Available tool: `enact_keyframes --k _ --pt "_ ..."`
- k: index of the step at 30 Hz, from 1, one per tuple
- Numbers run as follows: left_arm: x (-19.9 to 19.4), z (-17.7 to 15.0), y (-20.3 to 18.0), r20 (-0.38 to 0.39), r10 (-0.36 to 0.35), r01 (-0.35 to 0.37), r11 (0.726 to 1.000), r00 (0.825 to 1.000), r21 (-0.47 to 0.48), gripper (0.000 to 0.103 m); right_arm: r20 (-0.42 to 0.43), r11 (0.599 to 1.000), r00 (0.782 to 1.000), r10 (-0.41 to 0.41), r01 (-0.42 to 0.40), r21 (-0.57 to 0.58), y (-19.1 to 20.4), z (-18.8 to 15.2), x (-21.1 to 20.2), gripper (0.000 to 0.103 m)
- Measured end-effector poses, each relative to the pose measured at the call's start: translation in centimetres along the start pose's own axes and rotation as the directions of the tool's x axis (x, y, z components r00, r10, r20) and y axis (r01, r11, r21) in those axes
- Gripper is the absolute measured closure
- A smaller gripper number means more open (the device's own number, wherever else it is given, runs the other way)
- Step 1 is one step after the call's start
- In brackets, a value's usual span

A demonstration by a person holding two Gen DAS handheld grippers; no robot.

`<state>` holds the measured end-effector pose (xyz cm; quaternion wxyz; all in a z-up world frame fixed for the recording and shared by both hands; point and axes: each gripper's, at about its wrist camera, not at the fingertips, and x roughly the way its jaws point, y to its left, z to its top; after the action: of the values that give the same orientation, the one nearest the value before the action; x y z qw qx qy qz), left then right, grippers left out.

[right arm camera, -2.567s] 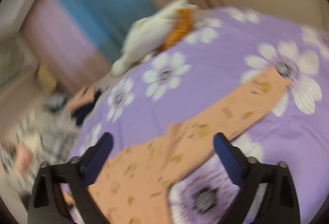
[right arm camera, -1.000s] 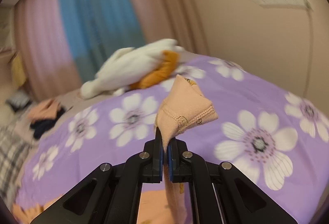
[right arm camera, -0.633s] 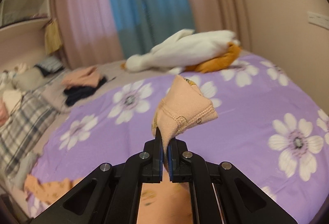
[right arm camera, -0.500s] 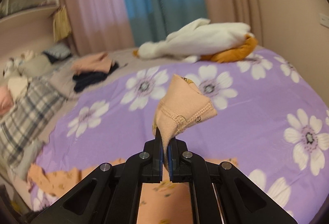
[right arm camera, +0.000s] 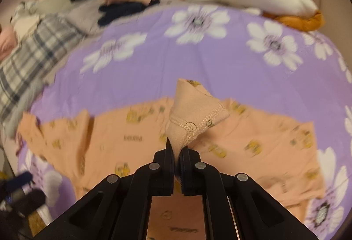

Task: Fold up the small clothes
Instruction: 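Lift the sleeve with the right gripper and lay it across the onesie body, then open the right gripper to release the folded sleeve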

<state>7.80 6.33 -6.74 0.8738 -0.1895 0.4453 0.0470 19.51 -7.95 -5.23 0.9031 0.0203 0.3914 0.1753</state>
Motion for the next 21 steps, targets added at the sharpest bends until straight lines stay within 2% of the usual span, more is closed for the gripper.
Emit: enact_keyframes --k 4,8,10,12,13,14,16,19,21 --pt "0.4 0.2 0.6 -0.003 0.002 -0.002 1.0 1.0 -0.018 0.023 -0.072 0.999 0.997 0.007 -0.01 -0.034 1.2 -1.3 1.8 0.098" --pt "1.0 0.2 0.8 -0.023 -0.005 0.005 1.0 1.0 -0.022 0.023 -0.122 0.999 0.992 0.029 -0.032 -0.02 1.1 -2.3 2.7 0.097" --pt "1.4 0.2 0.7 -0.033 -0.008 0.007 1.0 0.999 -0.021 0.023 -0.145 0.998 0.989 0.04 -0.047 -0.041 1.5 -2.7 3.2 0.093" --pt "1.7 0.1 0.8 -0.043 -0.006 0.005 1.0 0.999 -0.024 0.023 -0.129 0.995 0.99 0.056 -0.065 -0.069 2.0 -3.1 2.9 0.075" --pt "1.8 0.0 0.8 -0.047 -0.004 0.003 1.0 0.999 -0.027 0.023 -0.127 0.994 0.989 0.078 -0.088 -0.069 2.1 -3.2 2.7 0.069" --pt "1.9 0.1 0.9 -0.05 -0.007 0.005 1.0 0.999 -0.029 0.023 -0.132 0.991 0.985 0.111 -0.119 -0.058 2.1 -3.3 2.5 0.058" --pt "1.8 0.2 1.0 -0.047 -0.017 0.015 0.999 0.999 -0.036 0.023 -0.139 0.987 0.979 0.149 -0.156 -0.038 2.0 -3.4 2.0 0.056" --pt "1.7 0.5 0.9 -0.04 -0.049 0.047 0.998 0.998 -0.037 0.022 -0.106 0.978 0.973 0.207 -0.209 -0.009 1.1 -3.2 -0.2 0.056" --pt "2.1 0.8 0.6 -0.049 -0.081 0.079 0.996 0.995 -0.039 0.021 -0.066 0.976 0.973 0.219 -0.219 0.014 -0.3 -3.1 -2.0 0.042"
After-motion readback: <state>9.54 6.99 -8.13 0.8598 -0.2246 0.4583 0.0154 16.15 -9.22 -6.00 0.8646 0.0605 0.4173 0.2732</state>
